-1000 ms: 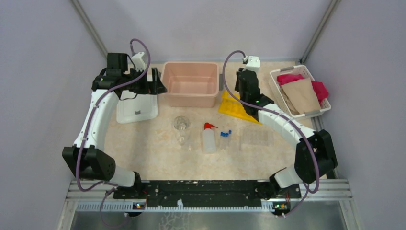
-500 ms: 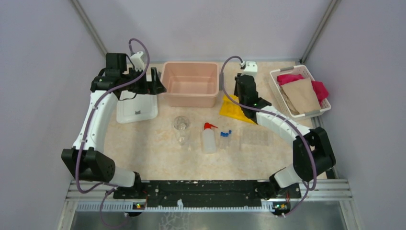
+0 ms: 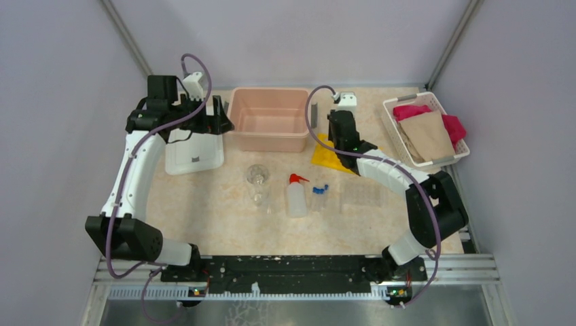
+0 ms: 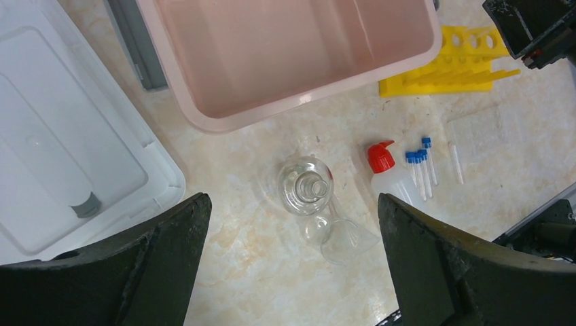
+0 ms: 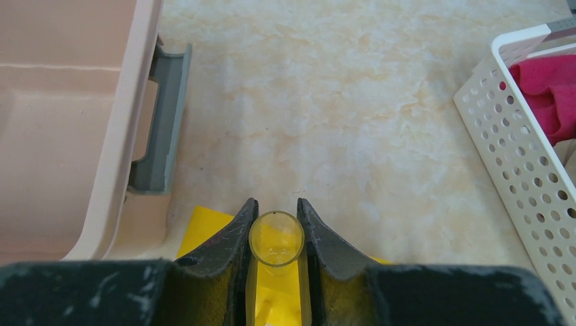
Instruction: Organize the chemistry lab equipment
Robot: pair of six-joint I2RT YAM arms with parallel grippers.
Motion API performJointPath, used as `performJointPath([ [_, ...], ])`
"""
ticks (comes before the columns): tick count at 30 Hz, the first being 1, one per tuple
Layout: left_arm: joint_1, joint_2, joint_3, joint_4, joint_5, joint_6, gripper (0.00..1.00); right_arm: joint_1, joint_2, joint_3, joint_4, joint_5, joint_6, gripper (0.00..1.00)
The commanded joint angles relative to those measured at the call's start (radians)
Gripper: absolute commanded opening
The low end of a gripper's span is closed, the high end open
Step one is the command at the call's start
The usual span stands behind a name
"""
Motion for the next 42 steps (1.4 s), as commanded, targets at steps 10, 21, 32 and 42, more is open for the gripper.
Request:
performJointPath([
  [10,0.006,-0.057,-0.024,0.053,-0.041,0.054,0.99,0.050,0.030,0.041,0.017,0.015,-0.026,0.04],
  [21,0.006,-0.060,-0.021,0.061,-0.062,0.055,0.99,0.059,-0.053,-0.021,0.087,0.021,0.003,0.46],
  [32,0.006,-0.064,0.003,0.051,-0.045,0.061,0.99,0.063,-0.194,0.008,-0.030,0.011,0.072,0.63],
  [42,0.006,-0.074,0.029,0.013,-0.065,0.076,0.99,0.178,-0.260,0.199,-0.672,0.114,0.335,0.48],
])
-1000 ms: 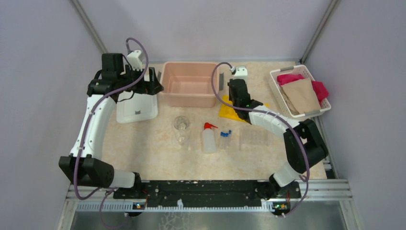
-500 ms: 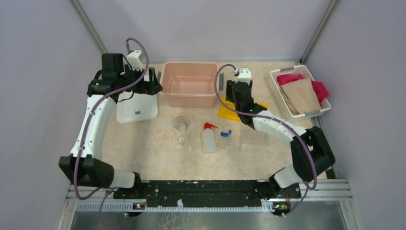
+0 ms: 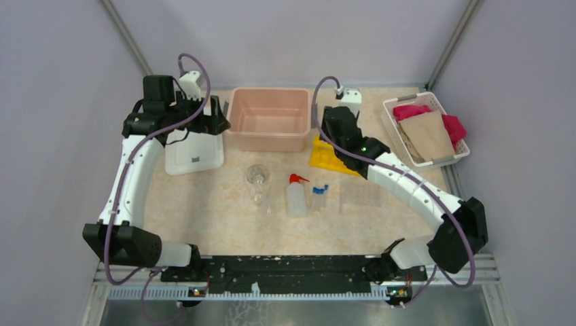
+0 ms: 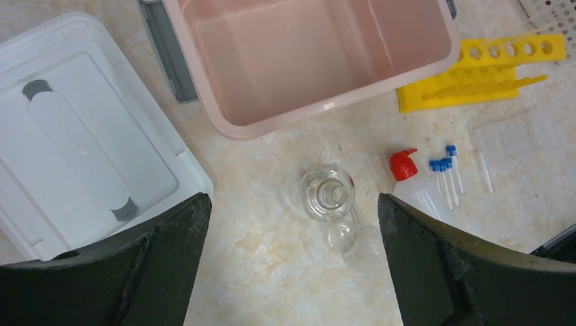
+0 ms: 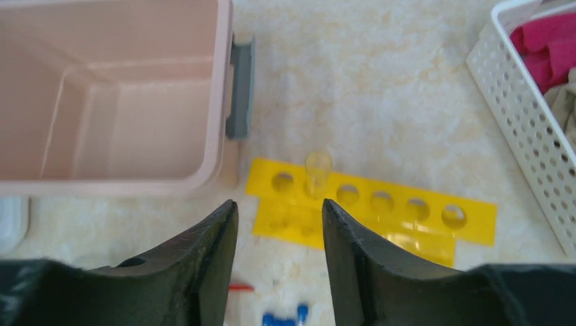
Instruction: Organize the chemistry lab equipment
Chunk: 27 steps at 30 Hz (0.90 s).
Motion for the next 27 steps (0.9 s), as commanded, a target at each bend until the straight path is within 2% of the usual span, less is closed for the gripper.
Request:
performJointPath([
  [1,0.005,-0.033,0.042,-0.024,-0.002,0.013,0.99,0.087,-0.110,0.017,-0.328,0.042,0.191,0.43],
  [5,0.006,-0.044,0.020,-0.034,0.006,0.016,0.99,0.107,-0.140,-0.056,-0.418,-0.024,0.284,0.38],
  [10,0.007,-0.056,-0.006,-0.049,0.014,0.023,0.99,0.129,-0.125,-0.145,-0.438,-0.066,0.388,0.32],
  [13,0.005,-0.068,-0.006,-0.050,0.013,0.023,0.99,0.135,-0.108,-0.210,-0.406,-0.079,0.426,0.29],
  [21,0.005,-0.108,-0.050,-0.041,0.023,0.036,0.99,0.135,-0.055,-0.360,-0.262,-0.161,0.463,0.29],
  [27,0.005,-0.096,-0.048,-0.043,0.038,0.035,0.99,0.135,-0.019,-0.403,-0.193,-0.189,0.463,0.29],
])
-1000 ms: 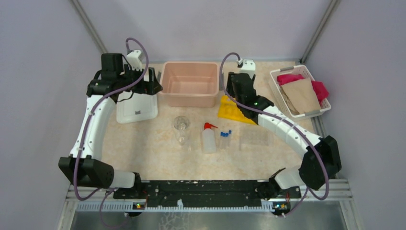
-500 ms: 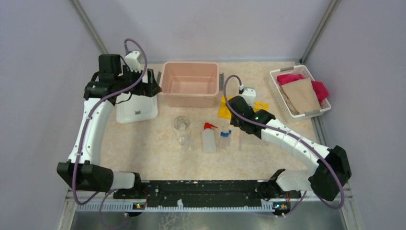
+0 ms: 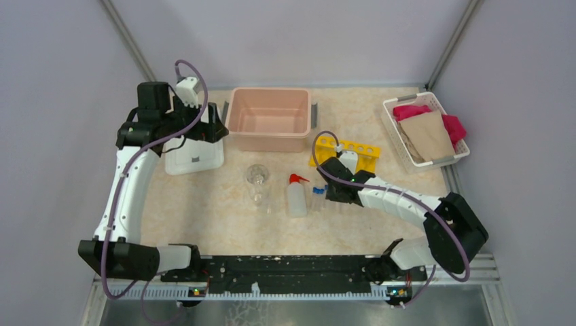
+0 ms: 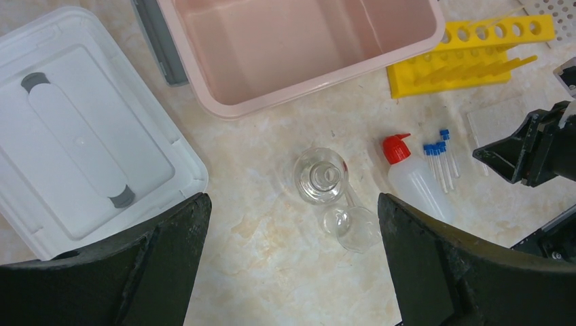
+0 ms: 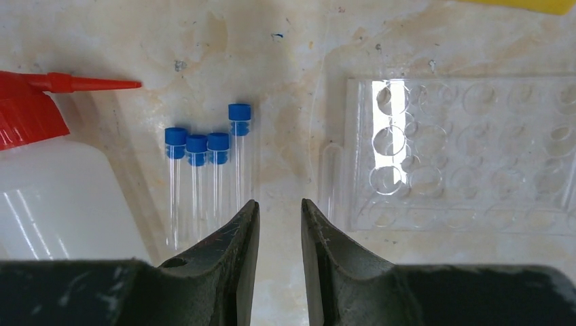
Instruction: Organize the chemistry lab equipment
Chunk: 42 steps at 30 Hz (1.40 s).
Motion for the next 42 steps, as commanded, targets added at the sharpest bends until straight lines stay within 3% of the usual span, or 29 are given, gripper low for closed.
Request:
performJointPath([
  [1,0.005,-0.003,-0.002,-0.003,0.029,0.012,0.99,0.009,0.025,-0.008,0.109,-0.024,0.021,0.29],
  [24,0.005,0.010,0.001,0.006,0.039,0.000,0.99,0.008,0.121,-0.084,0.172,0.001,0.033,0.25],
  [31,0.005,0.017,0.003,0.005,0.042,-0.003,0.99,0.007,0.130,-0.033,0.149,0.008,0.014,0.14],
  [42,0.005,0.025,0.005,0.014,0.044,0.000,0.99,0.008,0.035,0.078,-0.026,0.109,-0.016,0.22],
])
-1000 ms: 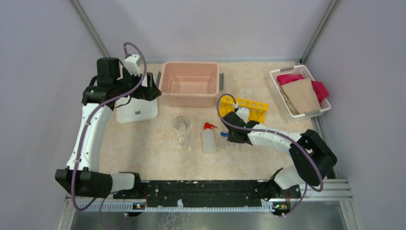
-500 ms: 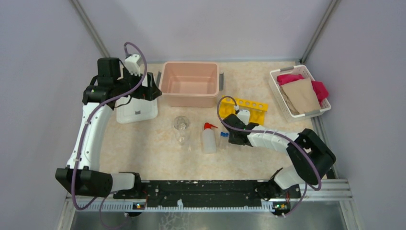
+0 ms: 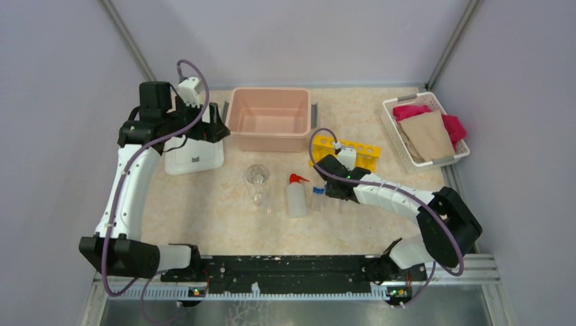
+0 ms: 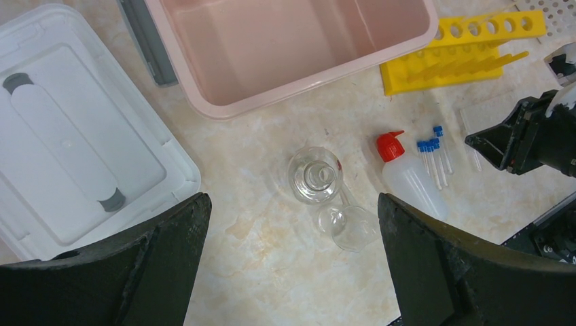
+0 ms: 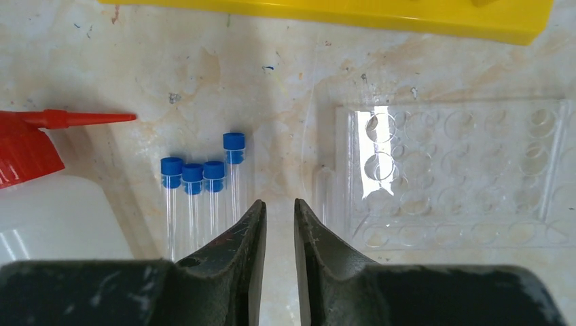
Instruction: Organize the chemistry lab equipment
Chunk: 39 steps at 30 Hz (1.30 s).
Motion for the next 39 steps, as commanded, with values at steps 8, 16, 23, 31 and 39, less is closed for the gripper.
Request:
performJointPath([
  [8,0.005,-0.003,0.001,0.016,0.015,0.008,0.99,0.009,0.012,0.038,-0.067,0.049,-0.002,0.25],
  [16,0.005,-0.022,-0.007,0.009,0.021,0.012,0.99,0.008,0.037,0.035,-0.070,0.069,0.006,0.34],
  [23,0.005,-0.026,-0.008,0.012,0.025,0.015,0.99,0.009,0.052,0.002,-0.048,0.062,0.025,0.38],
  [31,0.005,-0.024,-0.003,0.011,0.023,0.015,0.99,0.008,0.092,0.009,-0.039,0.071,0.026,0.38],
  [39,0.005,-0.021,0.001,0.012,0.017,0.016,0.99,0.009,0.112,0.002,0.022,0.008,0.027,0.32],
])
